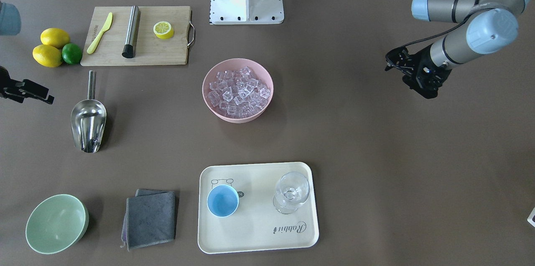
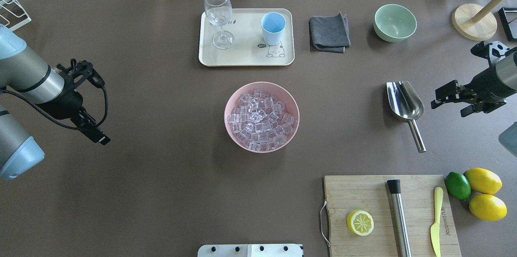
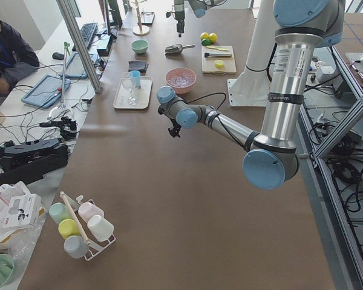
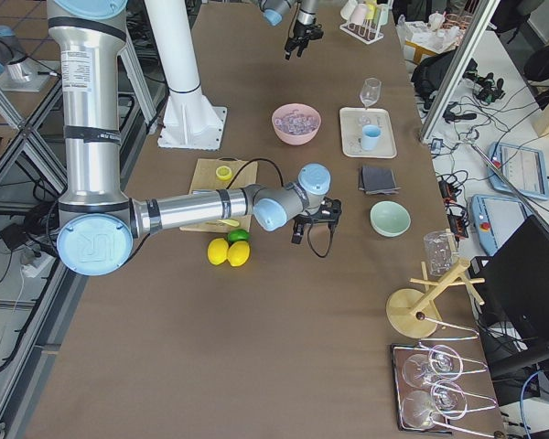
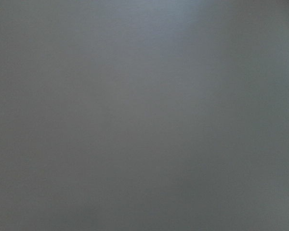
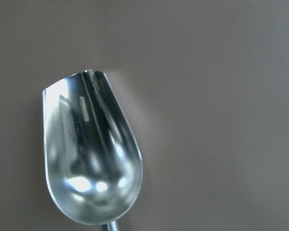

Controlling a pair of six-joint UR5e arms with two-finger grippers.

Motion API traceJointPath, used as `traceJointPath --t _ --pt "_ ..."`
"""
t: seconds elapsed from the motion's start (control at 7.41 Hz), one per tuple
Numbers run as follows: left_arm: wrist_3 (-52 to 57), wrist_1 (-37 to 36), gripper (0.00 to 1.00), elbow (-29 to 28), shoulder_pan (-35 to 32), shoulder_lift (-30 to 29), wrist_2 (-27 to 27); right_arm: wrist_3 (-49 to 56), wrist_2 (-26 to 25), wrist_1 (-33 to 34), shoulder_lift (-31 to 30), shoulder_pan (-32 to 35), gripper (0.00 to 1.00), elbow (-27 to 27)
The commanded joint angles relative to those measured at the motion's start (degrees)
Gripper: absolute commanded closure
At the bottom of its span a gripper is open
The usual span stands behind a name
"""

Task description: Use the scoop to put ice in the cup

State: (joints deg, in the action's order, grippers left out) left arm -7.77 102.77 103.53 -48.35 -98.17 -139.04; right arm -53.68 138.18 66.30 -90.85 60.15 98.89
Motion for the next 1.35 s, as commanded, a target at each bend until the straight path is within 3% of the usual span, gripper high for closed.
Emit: traceJointPath --t 0.0,0.4,0.81,1.22 --pt "0.04 6.74 0.01 1.83 3.78 -0.35 0.34 -4.94 -1.24 2.5 0.23 -6.32 0.0 5.07" --pt "0.39 6.83 0.01 1.25 7.54 -5.08 3.51 -3.71 -8.27 7.17 -0.29 -12.85 0.0 7.63" --pt "0.57 19.18 0.01 -2.96 10.63 -8.86 5.87 3.49 -11.96 12.18 -0.12 -13.65 0.0 7.46" --pt "0.74 29.14 0.01 -6.94 14.94 -12.22 15.18 3.58 -12.5 12.19 1.03 -15.06 0.01 7.11"
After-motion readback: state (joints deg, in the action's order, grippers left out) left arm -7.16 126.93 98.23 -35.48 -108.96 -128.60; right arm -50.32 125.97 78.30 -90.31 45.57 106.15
